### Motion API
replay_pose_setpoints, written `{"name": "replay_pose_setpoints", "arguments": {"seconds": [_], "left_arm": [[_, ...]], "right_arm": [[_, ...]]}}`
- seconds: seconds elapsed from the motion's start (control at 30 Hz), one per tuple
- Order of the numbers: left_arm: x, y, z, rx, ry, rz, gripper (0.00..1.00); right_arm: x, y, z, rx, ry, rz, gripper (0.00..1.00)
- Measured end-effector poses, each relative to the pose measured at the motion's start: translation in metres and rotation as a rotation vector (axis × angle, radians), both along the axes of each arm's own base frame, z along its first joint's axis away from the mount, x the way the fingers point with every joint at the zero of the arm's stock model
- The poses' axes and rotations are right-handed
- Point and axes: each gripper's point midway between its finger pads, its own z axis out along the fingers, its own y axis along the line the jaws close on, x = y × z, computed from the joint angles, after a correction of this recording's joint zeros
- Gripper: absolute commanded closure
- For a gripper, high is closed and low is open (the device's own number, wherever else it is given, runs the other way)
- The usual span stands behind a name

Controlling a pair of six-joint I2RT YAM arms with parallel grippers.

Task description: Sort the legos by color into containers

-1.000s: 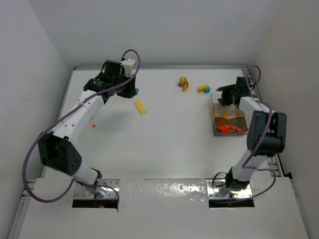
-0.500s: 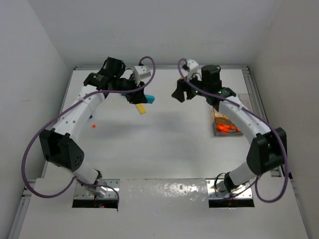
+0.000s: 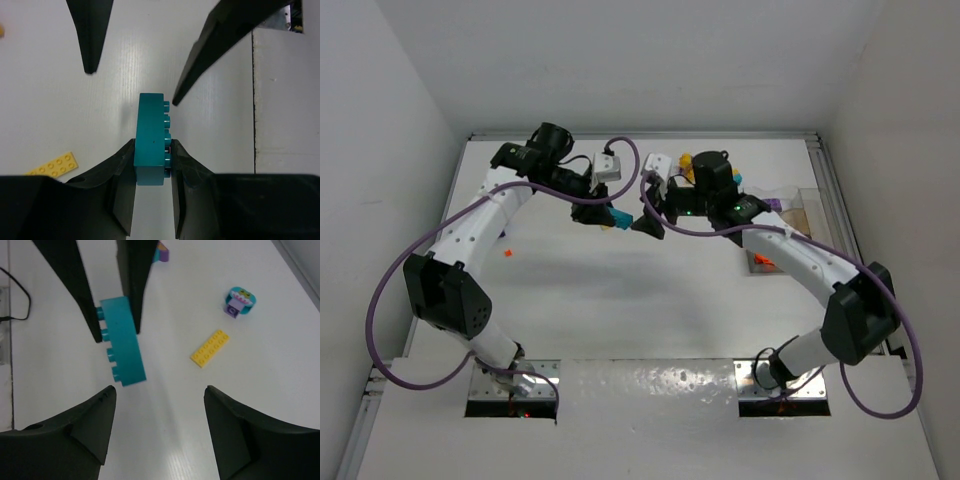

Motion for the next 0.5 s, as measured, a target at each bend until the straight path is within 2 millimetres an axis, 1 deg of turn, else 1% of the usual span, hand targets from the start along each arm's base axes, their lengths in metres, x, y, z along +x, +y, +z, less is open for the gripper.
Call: {"name": "replay_pose_setpoints", "arguments": {"seconds": [0.1,0.2,0.23,0.3,0.33,0.37,0.47,0.5], "left_arm": [[-0.002,-0.002,0.002,-0.015,0.004,-0.010,1.00],[-0.003,-0.003,0.003,-0.022,0.007,-0.012,1.00],[-0.003,-0.004,0.003,-0.023,0.010,-0.012,1.00],[-0.004,-0.005,0.004,-0.026,0.013,-0.013,1.00],[-0.004,-0.005,0.004,-0.029,0.014,-0.013,1.00],[-0.004,-0.005,0.004,-0.031,0.018,-0.013,1.00],[-0.004,-0.006,0.007,-0.041,0.008,-0.017,1.00],[-0.005,-0.006,0.007,-0.042,0.006,-0.018,1.00]], "right_arm": [[-0.011,0.021,-0.004,0.008,0.004,0.065,0.34],[-0.019,0.036,-0.010,0.014,0.017,0.109,0.40],[-0.021,0.040,-0.012,0.016,0.021,0.121,0.47],[-0.022,0.044,-0.013,0.025,0.030,0.128,0.56],[-0.022,0.045,-0.013,0.031,0.029,0.128,0.63],[-0.021,0.046,-0.011,0.037,0.030,0.128,0.78],[-0.023,0.048,-0.009,0.052,0.040,0.138,1.00],[-0.024,0.048,-0.008,0.055,0.041,0.138,1.00]]}}
